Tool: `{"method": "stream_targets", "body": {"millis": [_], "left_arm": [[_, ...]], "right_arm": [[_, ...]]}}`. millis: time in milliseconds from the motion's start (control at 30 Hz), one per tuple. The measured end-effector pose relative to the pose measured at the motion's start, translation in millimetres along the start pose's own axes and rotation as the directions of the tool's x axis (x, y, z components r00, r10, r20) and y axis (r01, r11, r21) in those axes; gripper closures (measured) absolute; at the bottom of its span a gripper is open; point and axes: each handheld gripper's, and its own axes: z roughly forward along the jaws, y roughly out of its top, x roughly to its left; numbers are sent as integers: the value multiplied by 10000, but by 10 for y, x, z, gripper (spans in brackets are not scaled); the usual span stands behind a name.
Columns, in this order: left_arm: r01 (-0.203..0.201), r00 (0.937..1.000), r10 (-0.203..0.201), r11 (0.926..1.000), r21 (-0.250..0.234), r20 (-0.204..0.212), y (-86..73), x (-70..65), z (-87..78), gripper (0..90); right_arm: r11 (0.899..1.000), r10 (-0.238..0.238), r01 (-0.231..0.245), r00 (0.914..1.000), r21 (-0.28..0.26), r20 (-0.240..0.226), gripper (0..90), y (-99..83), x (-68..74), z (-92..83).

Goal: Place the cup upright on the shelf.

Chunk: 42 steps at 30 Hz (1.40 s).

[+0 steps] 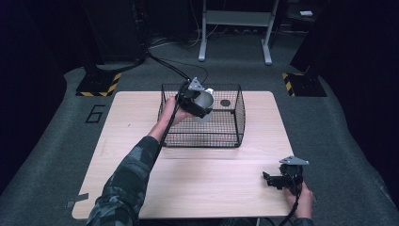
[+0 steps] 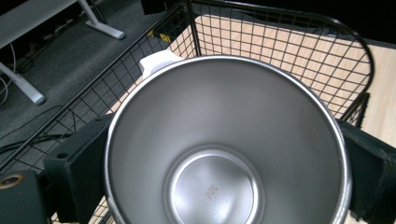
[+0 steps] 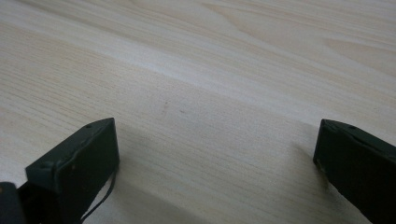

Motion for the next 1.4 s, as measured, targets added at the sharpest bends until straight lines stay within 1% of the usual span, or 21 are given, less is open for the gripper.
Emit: {"method": "stream_targets", "body": {"millis": [33, 67, 333, 367, 467, 500, 533, 600, 667, 733, 767, 867, 933, 1033, 1100, 1133, 1167, 1200, 1267, 1333, 1400], "left_arm": [[45, 10000, -45, 9999, -96, -5, -10, 0, 26, 61], [25, 9999, -25, 10000, 52, 117, -25, 12, 62, 61], [118, 9996, -122, 9998, 154, 235, -86, 48, 204, 60], [155, 9993, -162, 9996, 228, 335, -103, 58, 237, 61], [183, 9991, -195, 9994, 305, 372, -125, 66, 278, 61], [259, 9986, -274, 9991, 335, 453, -138, 69, 306, 61], [261, 9989, -275, 9990, 349, 375, -148, 68, 326, 60], [252, 9990, -267, 9989, 401, 369, -163, 73, 353, 61], [309, 9981, -337, 9980, 544, 519, -186, 84, 398, 61], [260, 9983, -289, 9981, 564, 509, -195, 86, 417, 60], [298, 9974, -341, 9973, 676, 636, -207, 88, 436, 61], [305, 9978, -350, 9964, 793, 557, -244, 88, 485, 60], [445, 9963, -506, 9951, 878, 696, -278, 99, 522, 60], [409, 9968, -472, 9947, 948, 652, -297, 104, 548, 60], [370, 9963, -453, 9931, 1114, 731, -312, 100, 581, 60], [370, 9963, -453, 9931, 1114, 731, -312, 100, 581, 60], [271, 9964, -366, 9922, 1216, 764, -315, 98, 596, 60], [276, 9967, -365, 9924, 1202, 724, -320, 91, 608, 60], [146, 9965, -252, 9914, 1301, 797, -326, 97, 631, 60], [190, 9963, -301, 9906, 1354, 808, -333, 93, 641, 60], [130, 9961, -254, 9893, 1456, 842, -342, 96, 660, 60]], "right_arm": [[10000, 2, -2, 10000, -2, 0, 0, 0, 0, 0], [10000, -1, 1, 10000, -3, 0, 0, 0, 0, 0], [10000, -48, 48, 10000, 14, -1, 0, -1, -3, 0], [10000, -47, 47, 10000, 14, -1, 0, -1, -3, 0], [9999, -105, 105, 9999, -1, -8, 0, 0, -8, 1], [10000, -96, 96, 10000, -3, -9, 0, 0, -7, 1], [10000, -97, 97, 10000, 1, -10, 0, 0, -7, 1], [9999, -110, 110, 9999, -1, -15, 0, 0, -8, 2], [10000, -59, 59, 10000, 20, -17, 0, 1, -4, 0], [10000, -79, 79, 10000, 12, -18, 0, 1, -6, 1], [10000, -57, 57, 10000, 15, -15, 0, 1, -5, 1], [10000, -78, 78, 10000, 8, -15, 0, 2, -6, 2], [10000, -79, 79, 10000, 8, -16, 0, 2, -6, 2], [10000, -91, 91, 10000, 8, -16, 0, 0, -7, 1], [10000, -58, 58, 10000, -14, -15, 0, 2, -5, 3], [10000, -58, 58, 10000, -14, -15, 0, 2, -5, 3], [10000, -52, 52, 10000, -8, -16, 0, 2, -4, 2], [10000, -59, 59, 10000, -14, -17, 0, 2, -5, 3], [10000, -63, 63, 10000, -13, -19, 0, 2, -5, 3], [10000, -33, 33, 10000, -4, -15, 0, 2, -3, 2], [10000, -63, 63, 10000, -16, -18, 0, 2, -5, 3]]}}
